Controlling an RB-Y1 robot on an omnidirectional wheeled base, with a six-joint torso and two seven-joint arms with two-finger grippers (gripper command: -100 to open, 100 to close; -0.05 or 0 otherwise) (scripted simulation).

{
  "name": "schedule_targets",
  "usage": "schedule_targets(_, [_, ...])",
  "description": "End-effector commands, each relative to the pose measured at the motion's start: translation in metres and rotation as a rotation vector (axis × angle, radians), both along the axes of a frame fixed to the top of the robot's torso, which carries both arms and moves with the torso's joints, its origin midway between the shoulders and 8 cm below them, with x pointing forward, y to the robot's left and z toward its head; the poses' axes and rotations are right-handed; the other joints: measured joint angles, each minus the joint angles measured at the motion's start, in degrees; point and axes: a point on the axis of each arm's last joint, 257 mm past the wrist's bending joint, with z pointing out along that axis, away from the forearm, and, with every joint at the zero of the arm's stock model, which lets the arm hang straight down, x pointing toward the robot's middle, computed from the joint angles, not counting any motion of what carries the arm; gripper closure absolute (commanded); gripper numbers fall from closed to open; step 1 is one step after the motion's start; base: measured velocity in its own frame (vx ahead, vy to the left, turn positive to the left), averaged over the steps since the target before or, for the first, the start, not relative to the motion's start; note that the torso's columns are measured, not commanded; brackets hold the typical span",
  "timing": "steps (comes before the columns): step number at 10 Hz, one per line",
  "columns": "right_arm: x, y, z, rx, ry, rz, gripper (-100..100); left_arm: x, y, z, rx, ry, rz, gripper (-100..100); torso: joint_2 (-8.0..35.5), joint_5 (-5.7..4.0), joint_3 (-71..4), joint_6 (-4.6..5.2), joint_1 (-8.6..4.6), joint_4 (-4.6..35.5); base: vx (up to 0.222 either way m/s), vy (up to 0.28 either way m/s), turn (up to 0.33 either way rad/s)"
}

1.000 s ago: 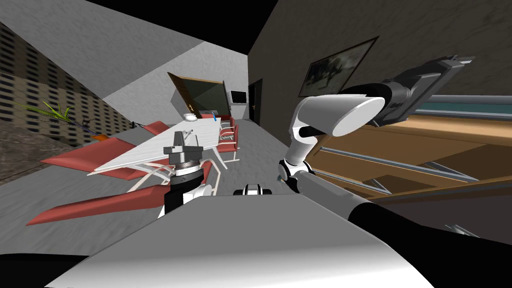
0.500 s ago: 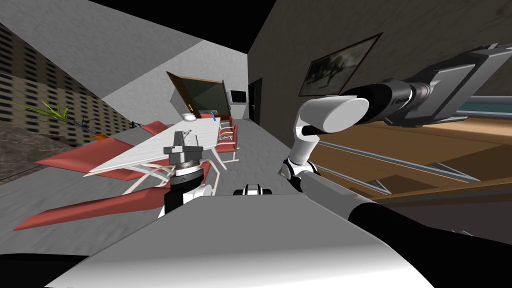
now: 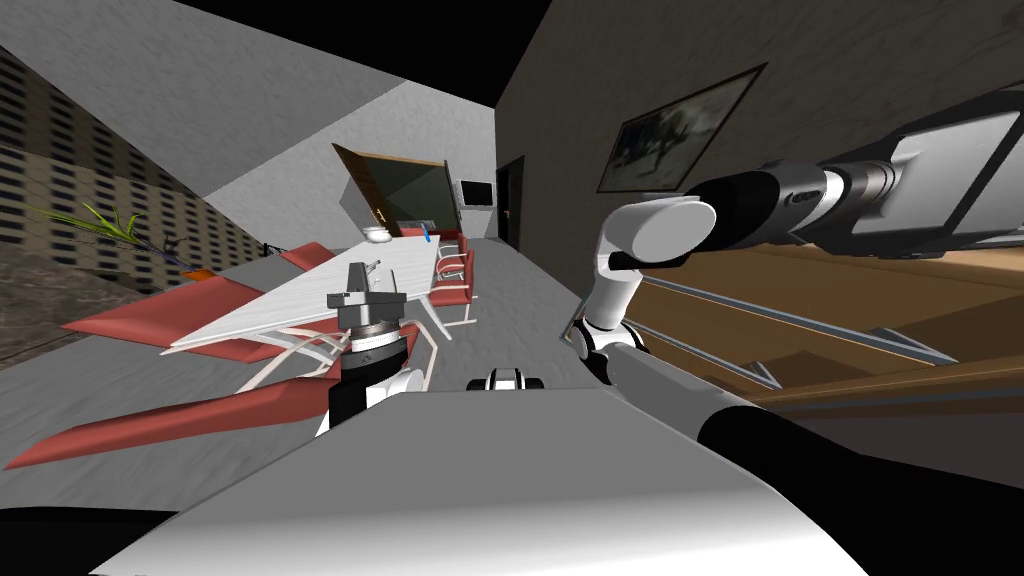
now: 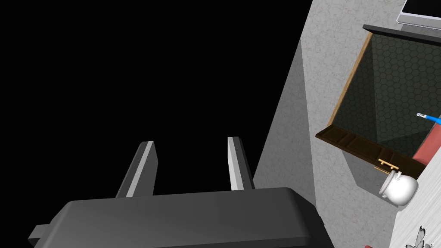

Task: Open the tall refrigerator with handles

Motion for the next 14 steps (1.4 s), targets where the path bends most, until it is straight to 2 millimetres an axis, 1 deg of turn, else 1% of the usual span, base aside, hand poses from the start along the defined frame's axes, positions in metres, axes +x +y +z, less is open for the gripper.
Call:
schedule_targets(1, [-0.016, 0.001, 0.004, -0.01, 0.055, -0.121, -100, 0.0, 0.0, 0.0, 0.0, 0.0, 0.0, 0, 0.0, 0.0, 0.0, 0.0, -0.01, 0.0, 0.025, -0.03, 0.005])
schedule_targets(2, [-0.023, 0.0, 0.007, -0.013, 0.109, -0.203, -100, 0.0, 0.0, 0.0, 0.0, 0.0, 0.0, 0, 0.0, 0.01, 0.0, 0.0, 0.02, 0.0, 0.033, -0.043, 0.006])
schedule_targets(3, [-0.029, 0.003, 0.008, -0.016, 0.104, -0.227, -100, 0.0, 0.0, 0.0, 0.0, 0.0, 0.0, 0, 0.0, 0.0, 0.0, 0.0, -0.03, 0.0, 0.029, -0.037, 0.005])
schedule_targets(4, [-0.036, 0.003, 0.012, -0.018, 0.157, -0.314, -100, 0.0, 0.0, 0.0, 0.0, 0.0, 0.0, 0, 0.0, 0.0, 0.0, 0.0, 0.01, 0.0, 0.031, -0.039, 0.01])
schedule_targets(5, [-0.041, 0.007, 0.012, -0.02, 0.152, -0.338, -100, 0.0, 0.0, 0.0, 0.0, 0.0, 0.0, 0, 0.0, 0.0, 0.0, 0.01, -0.02, 0.0, 0.029, -0.036, 0.003])
schedule_targets(6, [-0.047, 0.008, 0.017, -0.02, 0.205, -0.425, -100, 0.0, 0.0, 0.0, 0.0, 0.0, 0.0, 0, 0.0, 0.0, 0.0, 0.0, 0.01, 0.0, 0.03, -0.044, 0.007])
schedule_targets(7, [-0.053, 0.013, 0.017, -0.023, 0.199, -0.453, -100, 0.0, 0.0, 0.0, 0.0, 0.0, 0.0, 0, 0.0, -0.01, 0.0, 0.0, -0.03, 0.0, 0.028, -0.039, 0.004])
schedule_targets(8, [-0.058, 0.014, 0.022, -0.02, 0.251, -0.538, -100, 0.0, 0.0, 0.0, 0.0, 0.0, 0.0, 0, 0.0, 0.0, 0.0, 0.0, 0.01, 0.0, 0.043, -0.043, 0.009])
schedule_targets(9, [-0.062, 0.019, 0.023, -0.023, 0.245, -0.566, -100, 0.0, 0.0, 0.0, 0.0, 0.0, 0.0, 0, 0.0, 0.0, 0.0, 0.01, -0.02, 0.0, 0.039, -0.039, 0.004])
schedule_targets(10, [-0.067, 0.021, 0.028, -0.019, 0.296, -0.655, -100, 0.0, 0.0, 0.0, 0.0, 0.0, 0.0, 0, 0.0, 0.0, 0.0, 0.0, 0.01, 0.0, 0.037, -0.052, 0.008])
schedule_targets(12, [-0.073, 0.03, 0.028, -0.024, 0.285, -0.697, -100, 0.0, 0.0, 0.0, 0.0, 0.0, 0.0, 0, 0.0, 0.0, 0.0, 0.0, 0.01, 0.0, 0.021, -0.029, 0.002])
schedule_targets(13, [-0.077, 0.034, 0.034, -0.018, 0.331, -0.795, -100, 0.0, 0.0, 0.0, 0.0, 0.0, 0.0, 0, 0.1, 0.03, 0.1, 0.0, 0.1, 0.0, 0.019, -0.028, 0.008])
schedule_targets(14, [-0.081, 0.041, 0.034, -0.021, 0.324, -0.822, -100, 0.0, 0.0, 0.0, 0.0, 0.0, 0.0, 0, 0.1, 0.01, 0.0, 0.01, 0.01, 0.0, 0.029, -0.037, 0.004])
